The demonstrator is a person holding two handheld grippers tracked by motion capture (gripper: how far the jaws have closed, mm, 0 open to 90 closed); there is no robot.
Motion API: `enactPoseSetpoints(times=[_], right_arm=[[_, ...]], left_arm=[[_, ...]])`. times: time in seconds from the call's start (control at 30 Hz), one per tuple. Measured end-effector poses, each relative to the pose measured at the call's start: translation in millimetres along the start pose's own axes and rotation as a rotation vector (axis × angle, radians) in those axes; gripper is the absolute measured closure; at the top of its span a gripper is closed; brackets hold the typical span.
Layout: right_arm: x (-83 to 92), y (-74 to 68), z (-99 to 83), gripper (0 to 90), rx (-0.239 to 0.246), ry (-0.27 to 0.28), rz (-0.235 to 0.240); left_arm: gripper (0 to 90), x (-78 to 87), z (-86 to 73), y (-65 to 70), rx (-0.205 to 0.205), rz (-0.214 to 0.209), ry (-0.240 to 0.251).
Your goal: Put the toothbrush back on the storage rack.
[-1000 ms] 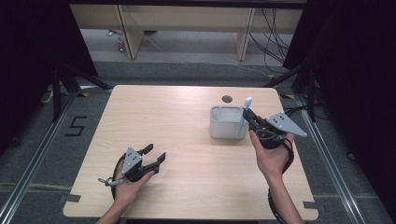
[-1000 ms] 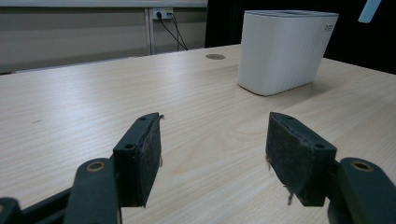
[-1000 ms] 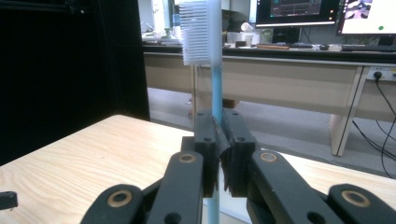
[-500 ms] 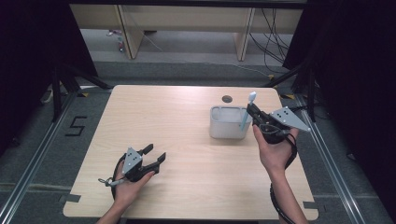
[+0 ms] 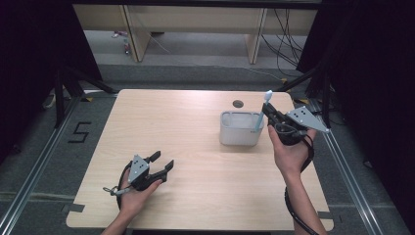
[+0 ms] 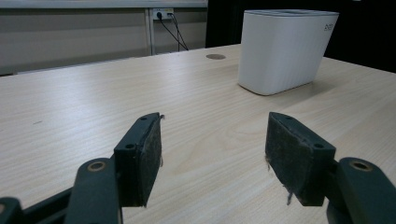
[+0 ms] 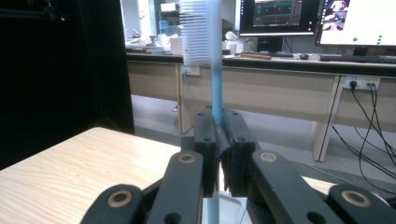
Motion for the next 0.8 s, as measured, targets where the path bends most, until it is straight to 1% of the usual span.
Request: enactPoseSetpoints(times=[0.03, 0.1, 0.13, 0.17, 0.23, 0.27, 0.3, 0.33, 0.37, 0.43, 0.47, 0.57, 0.6, 0.63, 0.67, 0.7, 0.73, 0.77, 0.8], right_arm=[[-0.8, 1.3, 1.8, 86.0, 0.003, 0.013, -0.005], [-1.4, 3.4, 3.7, 86.1, 0.008, 0.013, -0.015], [-2.3, 3.3, 4.7, 86.1, -0.001, 0.016, -0.014], [-2.7, 5.1, 5.1, 86.1, 0.016, 0.011, -0.015], [-4.4, 6.7, 6.7, 86.1, 0.02, 0.017, -0.017], [-5.3, 6.7, 7.6, 86.1, -0.001, 0.016, -0.019], [-5.4, 8.4, 7.9, 86.1, 0.013, 0.015, -0.022], [-6.6, 9.6, 8.9, 86.1, 0.006, 0.019, -0.028], [-7.3, 11.2, 9.2, 86.1, 0.017, 0.016, -0.028], [-9.6, 12.0, 10.4, 86.1, 0.003, 0.024, -0.029], [-9.7, 12.6, 10.1, 86.0, 0.005, 0.015, -0.027], [-11.2, 15.4, 10.6, 86.0, 0.008, 0.023, -0.037], [-11.1, 15.7, 9.9, 86.0, 0.006, 0.015, -0.035], [-12.1, 17.1, 10.4, 86.0, 0.012, 0.023, -0.041], [-11.9, 17.1, 9.6, 86.0, 0.001, 0.011, -0.042], [-12.6, 17.8, 9.8, 86.1, -0.005, 0.015, -0.043], [-13.0, 19.8, 10.3, 86.0, 0.01, 0.018, -0.05], [-13.2, 19.9, 10.3, 86.0, 0.002, 0.013, -0.049], [-14.1, 20.6, 10.8, 86.0, 0.006, 0.016, -0.048]], left_arm=[[35.8, 0.1, 0.0, 0.0, -0.001, 0.0, 0.0], [35.8, 0.1, 0.0, 0.0, -0.002, 0.0, 0.0], [35.8, 0.1, 0.0, 0.0, -0.002, 0.0, 0.0], [35.8, 0.0, -0.1, 0.1, -0.002, 0.0, -0.001], [35.8, 0.0, -0.2, 0.2, -0.003, 0.0, -0.002], [35.8, 0.0, -0.2, 0.2, -0.002, 0.001, -0.002], [35.8, 0.1, -0.2, 0.2, -0.003, 0.0, -0.002], [35.8, 0.0, -0.1, 0.1, -0.002, 0.0, -0.002], [35.8, -0.1, -0.1, 0.2, -0.001, 0.0, -0.001], [35.8, 0.0, -0.1, 0.1, -0.001, 0.001, -0.001], [35.8, 0.0, -0.1, 0.1, -0.002, 0.001, -0.002], [35.8, -0.1, 0.0, 0.1, 0.001, 0.001, 0.0], [35.8, -0.2, -0.1, 0.2, 0.001, 0.001, -0.001], [35.8, -0.2, -0.1, 0.1, 0.001, 0.001, -0.001], [35.8, -0.1, 0.0, 0.1, 0.0, 0.001, -0.001], [35.8, -0.1, -0.1, 0.1, -0.001, 0.001, -0.001], [35.8, -0.1, -0.1, 0.1, -0.001, 0.001, -0.001], [35.8, -0.1, -0.1, 0.1, -0.001, 0.001, -0.001], [35.8, -0.1, -0.1, 0.1, 0.0, 0.002, -0.001]])
Point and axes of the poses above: each handheld gripper's, and its own axes: x roughly backward along the jaws, z roughly out of its top, y roughly to its right, the point moved 9 cm from there along -x, roughly forward along the jaws, and after that the axes turned 12 degrees about x, right-handed, at the moved point
